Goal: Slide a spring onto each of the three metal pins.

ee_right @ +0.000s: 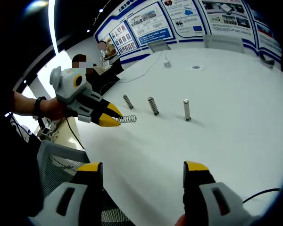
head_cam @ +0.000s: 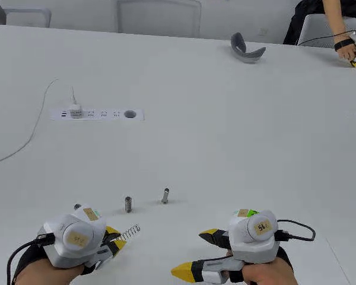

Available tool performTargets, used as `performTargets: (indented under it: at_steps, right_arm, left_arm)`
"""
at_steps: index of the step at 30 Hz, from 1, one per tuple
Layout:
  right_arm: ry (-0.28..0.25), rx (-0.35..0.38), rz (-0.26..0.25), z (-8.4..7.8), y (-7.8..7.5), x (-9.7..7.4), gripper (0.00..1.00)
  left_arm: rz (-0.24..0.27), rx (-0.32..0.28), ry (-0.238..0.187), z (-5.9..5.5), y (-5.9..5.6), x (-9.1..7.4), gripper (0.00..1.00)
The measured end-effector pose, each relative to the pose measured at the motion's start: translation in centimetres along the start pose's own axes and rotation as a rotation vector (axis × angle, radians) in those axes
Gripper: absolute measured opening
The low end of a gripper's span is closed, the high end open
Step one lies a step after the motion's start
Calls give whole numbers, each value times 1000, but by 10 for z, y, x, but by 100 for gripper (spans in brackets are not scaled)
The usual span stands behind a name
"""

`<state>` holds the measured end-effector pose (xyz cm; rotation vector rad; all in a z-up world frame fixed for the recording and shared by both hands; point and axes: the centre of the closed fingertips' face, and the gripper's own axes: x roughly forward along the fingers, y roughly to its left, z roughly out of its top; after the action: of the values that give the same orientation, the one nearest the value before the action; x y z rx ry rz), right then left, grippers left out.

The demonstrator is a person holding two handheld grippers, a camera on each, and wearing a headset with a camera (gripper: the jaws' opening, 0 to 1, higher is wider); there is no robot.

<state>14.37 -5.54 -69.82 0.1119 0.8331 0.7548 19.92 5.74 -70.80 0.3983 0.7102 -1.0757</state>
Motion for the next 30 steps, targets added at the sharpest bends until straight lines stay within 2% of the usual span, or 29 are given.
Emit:
performTargets:
  at_steps: [6, 11, 19, 22, 30]
  right_arm:
    - [-18, 19, 32, 6, 6, 4, 66]
    - [-30, 32, 55, 12, 10, 8, 63]
    - [-62, 57, 96, 24, 18, 12, 58]
    - [-64, 71, 106, 25, 19, 13, 57]
    - [-82, 121, 154, 28, 27, 15, 46]
  left_arm:
    - [-2, 19, -12, 5, -1, -9, 10]
    - [-17, 34, -25, 12, -9, -15, 10]
    - [-54, 92, -40, 21, -31, -14, 10]
    - [-74, 97, -47, 24, -41, -11, 10]
    - [-114, 138, -53, 30, -62, -7, 10]
